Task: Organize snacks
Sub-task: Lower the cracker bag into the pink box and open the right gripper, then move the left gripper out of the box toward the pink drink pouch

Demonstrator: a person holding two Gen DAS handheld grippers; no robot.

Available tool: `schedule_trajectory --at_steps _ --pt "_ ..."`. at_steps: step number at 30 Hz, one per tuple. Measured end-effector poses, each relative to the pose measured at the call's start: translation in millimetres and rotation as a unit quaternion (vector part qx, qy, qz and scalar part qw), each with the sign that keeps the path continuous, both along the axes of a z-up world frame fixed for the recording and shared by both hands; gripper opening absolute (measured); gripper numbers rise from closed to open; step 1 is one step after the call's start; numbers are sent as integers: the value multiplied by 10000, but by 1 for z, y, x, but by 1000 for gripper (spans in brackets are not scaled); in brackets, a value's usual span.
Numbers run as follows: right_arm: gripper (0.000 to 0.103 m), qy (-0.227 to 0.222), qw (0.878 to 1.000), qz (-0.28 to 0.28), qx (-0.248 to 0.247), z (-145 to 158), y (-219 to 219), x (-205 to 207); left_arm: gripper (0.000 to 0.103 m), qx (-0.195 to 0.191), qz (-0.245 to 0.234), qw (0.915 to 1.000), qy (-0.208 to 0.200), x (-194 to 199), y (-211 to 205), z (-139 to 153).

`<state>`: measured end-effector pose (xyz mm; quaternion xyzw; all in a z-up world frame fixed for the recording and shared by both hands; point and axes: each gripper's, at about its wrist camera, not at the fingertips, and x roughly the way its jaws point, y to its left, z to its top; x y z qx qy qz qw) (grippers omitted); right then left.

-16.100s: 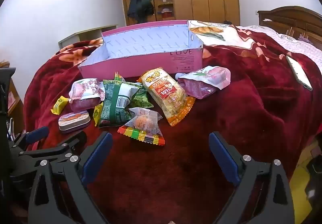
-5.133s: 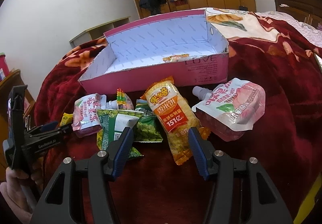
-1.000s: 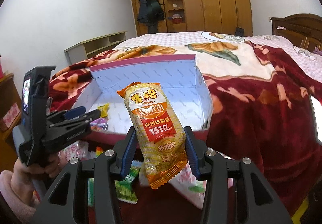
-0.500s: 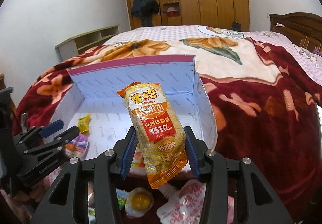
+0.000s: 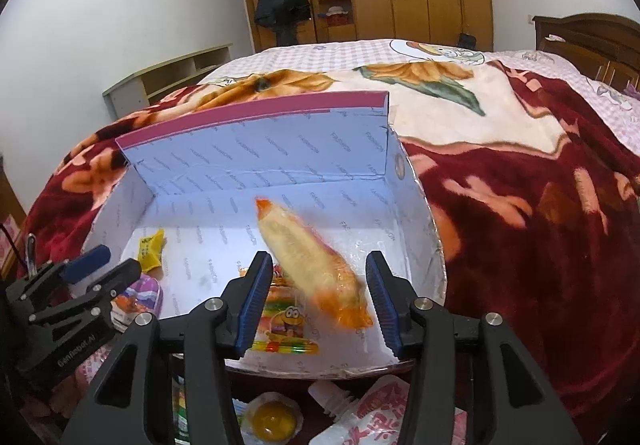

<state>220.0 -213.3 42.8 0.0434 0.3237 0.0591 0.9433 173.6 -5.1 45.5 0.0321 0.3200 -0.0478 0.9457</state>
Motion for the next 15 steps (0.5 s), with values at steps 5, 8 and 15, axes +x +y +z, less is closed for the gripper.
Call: schedule_trajectory --at_steps 5,8,15 --pt "62 -129 9999 6 9 6 2 -7 51 -20 -2 10000 -19 -2 0 1" --pt "62 -199 9998 58 -4 11 4 -13 51 -40 -16 10000 -28 -6 1 3" --pt "62 -381 9991 176 104 20 7 -34 51 -137 -89 9998 -102 -21 3 17"
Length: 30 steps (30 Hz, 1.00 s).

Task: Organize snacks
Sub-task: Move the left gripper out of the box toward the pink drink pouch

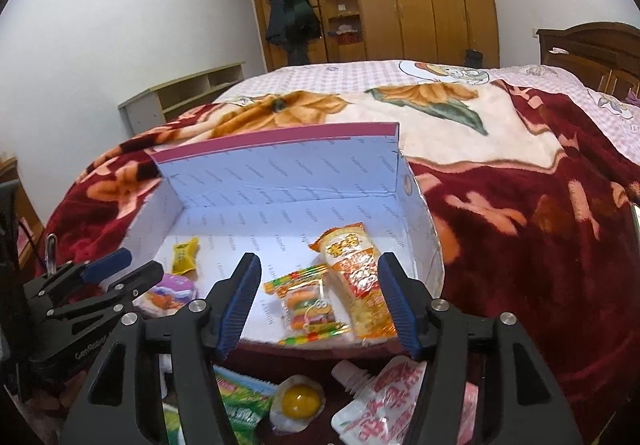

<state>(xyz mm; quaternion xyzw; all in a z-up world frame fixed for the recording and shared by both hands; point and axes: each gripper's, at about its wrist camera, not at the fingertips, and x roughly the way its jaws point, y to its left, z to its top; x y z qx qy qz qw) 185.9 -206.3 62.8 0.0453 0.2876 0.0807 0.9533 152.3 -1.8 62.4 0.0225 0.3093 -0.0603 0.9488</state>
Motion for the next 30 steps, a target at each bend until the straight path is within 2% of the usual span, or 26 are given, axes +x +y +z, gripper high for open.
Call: schedule_trajectory --at_steps 13,30 --pt "63 -86 9989 313 344 3 3 -46 51 -174 -205 9996 116 -30 4 10" --pt "63 233 9962 555 629 -21 11 -85 51 -109 -148 9992 367 -66 19 1"
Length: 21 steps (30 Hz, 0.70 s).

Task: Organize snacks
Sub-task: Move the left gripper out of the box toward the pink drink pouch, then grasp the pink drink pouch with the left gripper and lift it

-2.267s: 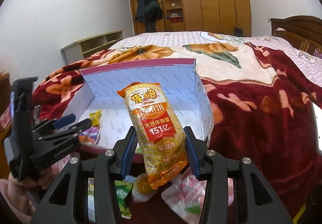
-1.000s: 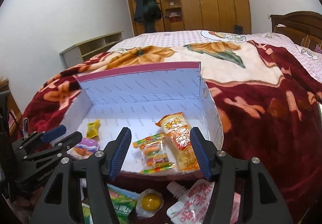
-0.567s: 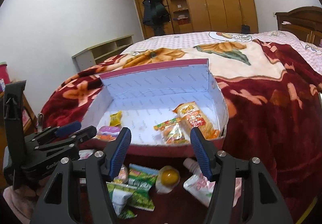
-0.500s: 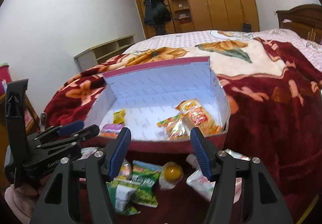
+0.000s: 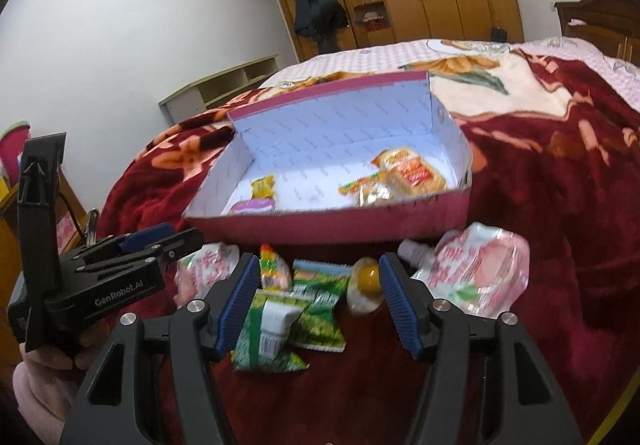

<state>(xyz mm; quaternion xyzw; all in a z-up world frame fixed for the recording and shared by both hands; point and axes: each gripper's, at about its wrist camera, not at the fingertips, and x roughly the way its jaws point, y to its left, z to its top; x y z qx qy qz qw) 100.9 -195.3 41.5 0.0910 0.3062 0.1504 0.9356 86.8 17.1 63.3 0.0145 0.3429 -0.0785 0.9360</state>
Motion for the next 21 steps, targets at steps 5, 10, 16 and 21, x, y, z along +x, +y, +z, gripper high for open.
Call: schedule_trajectory --at_steps 5,10,16,21 --pt "63 113 9999 -23 0 -7 2 -9 51 27 44 9999 104 -9 6 -7" --pt "63 220 9997 -58 -45 -16 1 -13 51 87 122 9996 225 -15 13 -17" --pt "63 328 9994 -48 -48 -27 2 -15 51 142 175 9992 327 -18 19 -27" --pt "63 383 9992 -33 -86 -35 4 -17 57 147 184 9991 350 -20 20 -31"
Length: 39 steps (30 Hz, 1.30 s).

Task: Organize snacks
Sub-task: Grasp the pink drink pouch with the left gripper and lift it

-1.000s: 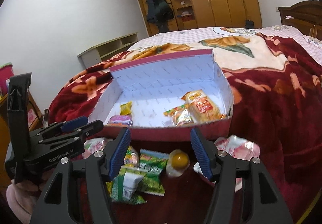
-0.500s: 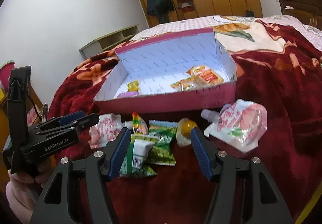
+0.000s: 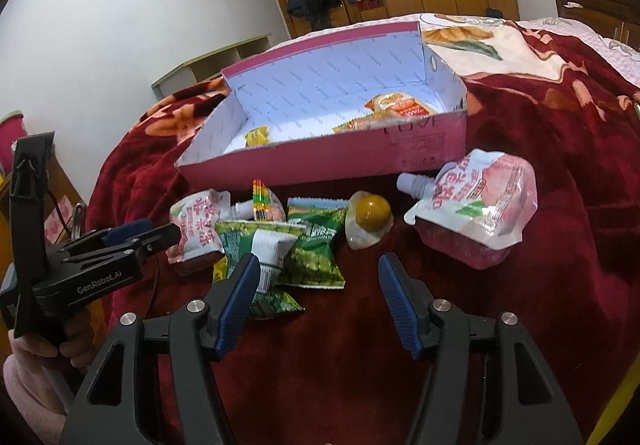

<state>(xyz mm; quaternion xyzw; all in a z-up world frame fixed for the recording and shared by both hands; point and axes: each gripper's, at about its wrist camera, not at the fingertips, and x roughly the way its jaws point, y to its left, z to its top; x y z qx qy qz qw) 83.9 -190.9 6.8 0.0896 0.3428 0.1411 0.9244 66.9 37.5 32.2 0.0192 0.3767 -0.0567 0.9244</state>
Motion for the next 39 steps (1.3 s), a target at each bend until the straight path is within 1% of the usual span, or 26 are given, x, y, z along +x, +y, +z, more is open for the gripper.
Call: schedule_trajectory --at_steps 4,6,9,11,13,15,19,22,24,28,32,34,36,39 --pt "63 85 9999 21 52 -6 0 1 58 -50 -96 9999 -6 -1 -3 2" --pt "63 89 9999 32 62 -7 0 0 67 -60 -166 9998 -36 -2 -7 2" --pt "63 84 9999 54 84 -8 0 0 74 -8 -243 9997 -9 1 -15 0" --pt "63 92 9999 66 87 -9 1 -1 77 133 -258 9996 -37 5 -22 -2" --pt "63 106 9999 86 103 -10 2 -1 78 265 -252 9993 -55 10 -29 -5" --pt "63 113 9998 101 109 -11 2 0 79 317 -259 9991 -87 14 -33 -6" --pt "63 108 9998 123 115 -12 3 -1 82 585 -157 9979 -243 22 -40 -11" --pt "63 117 9998 124 143 -13 3 -1 85 851 -51 9960 -265 28 -44 -18" --pt "63 125 9997 134 161 -14 3 -1 85 976 42 9950 -217 29 -45 -23" --pt "63 127 9997 142 173 -14 3 0 85 812 136 9965 -143 31 -38 -24" --pt "63 128 9996 144 192 -14 4 -1 87 563 227 9982 3 35 -30 -25" --pt "63 125 9996 146 194 -14 4 -1 85 458 223 9987 32 35 -28 -24" --pt "63 116 9996 153 200 -14 4 -1 77 474 199 9987 -20 33 -29 -23" --pt "63 101 9996 153 202 -13 5 -2 75 494 138 9986 -94 29 -30 -20"
